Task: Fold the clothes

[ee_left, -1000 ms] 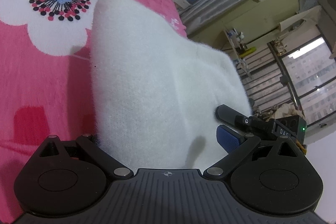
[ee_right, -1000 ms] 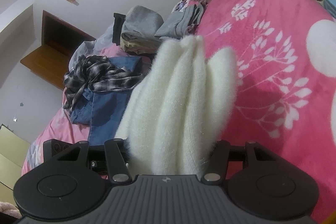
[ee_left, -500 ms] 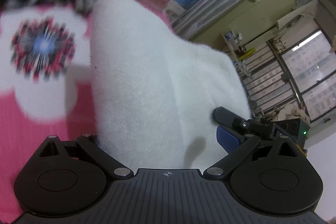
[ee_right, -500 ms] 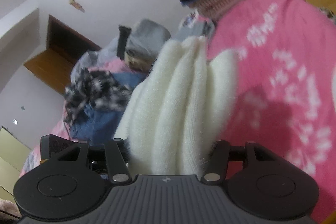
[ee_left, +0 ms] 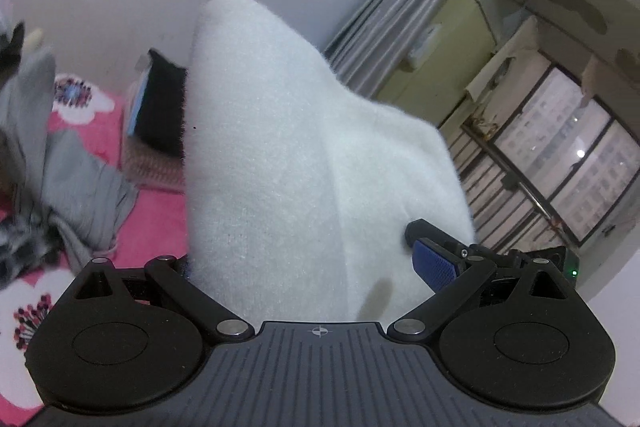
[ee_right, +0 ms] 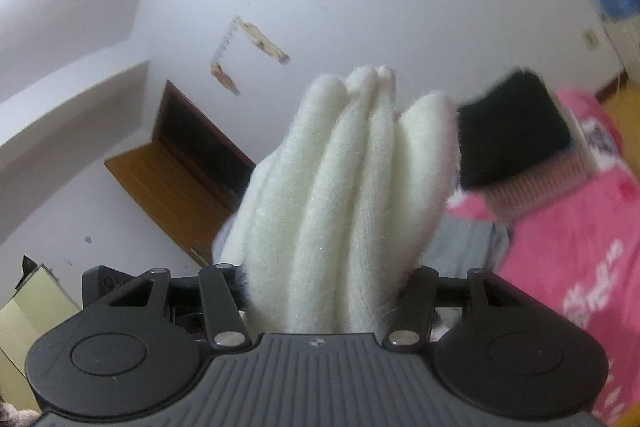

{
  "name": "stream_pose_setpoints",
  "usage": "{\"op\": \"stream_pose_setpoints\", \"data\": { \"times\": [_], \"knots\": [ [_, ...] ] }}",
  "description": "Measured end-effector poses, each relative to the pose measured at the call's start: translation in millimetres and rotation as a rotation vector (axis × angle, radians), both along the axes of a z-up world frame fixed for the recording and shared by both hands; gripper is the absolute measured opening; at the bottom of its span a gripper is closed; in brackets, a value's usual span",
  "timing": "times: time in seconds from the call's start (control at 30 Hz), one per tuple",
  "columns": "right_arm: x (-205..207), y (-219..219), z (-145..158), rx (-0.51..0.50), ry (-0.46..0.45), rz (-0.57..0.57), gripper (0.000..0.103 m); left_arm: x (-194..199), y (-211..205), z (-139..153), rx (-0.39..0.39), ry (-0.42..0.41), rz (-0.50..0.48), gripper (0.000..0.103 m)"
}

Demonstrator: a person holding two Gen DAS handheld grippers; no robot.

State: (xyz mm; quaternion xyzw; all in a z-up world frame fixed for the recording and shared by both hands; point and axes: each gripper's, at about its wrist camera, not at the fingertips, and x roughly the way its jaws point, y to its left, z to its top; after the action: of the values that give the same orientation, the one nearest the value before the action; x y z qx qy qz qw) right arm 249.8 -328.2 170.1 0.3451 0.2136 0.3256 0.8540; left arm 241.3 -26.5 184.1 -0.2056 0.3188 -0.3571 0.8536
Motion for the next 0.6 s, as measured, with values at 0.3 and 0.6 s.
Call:
{"op": "stream_pose_setpoints", "data": {
  "times": [0.3,0.6],
  "knots": [
    [-26.5,-6.9,12.4,0.040,0.222,-0.135,0.058,27.7,-8.2,-12.0,-0.029,0.187,-0.127,0.099],
    [58.0,-1.4,3.6,0.008,0.426,-0.228,0.058,123.2,-5.7,-30.0,0.032,0.278,-0.179,0.099]
  ]
}}
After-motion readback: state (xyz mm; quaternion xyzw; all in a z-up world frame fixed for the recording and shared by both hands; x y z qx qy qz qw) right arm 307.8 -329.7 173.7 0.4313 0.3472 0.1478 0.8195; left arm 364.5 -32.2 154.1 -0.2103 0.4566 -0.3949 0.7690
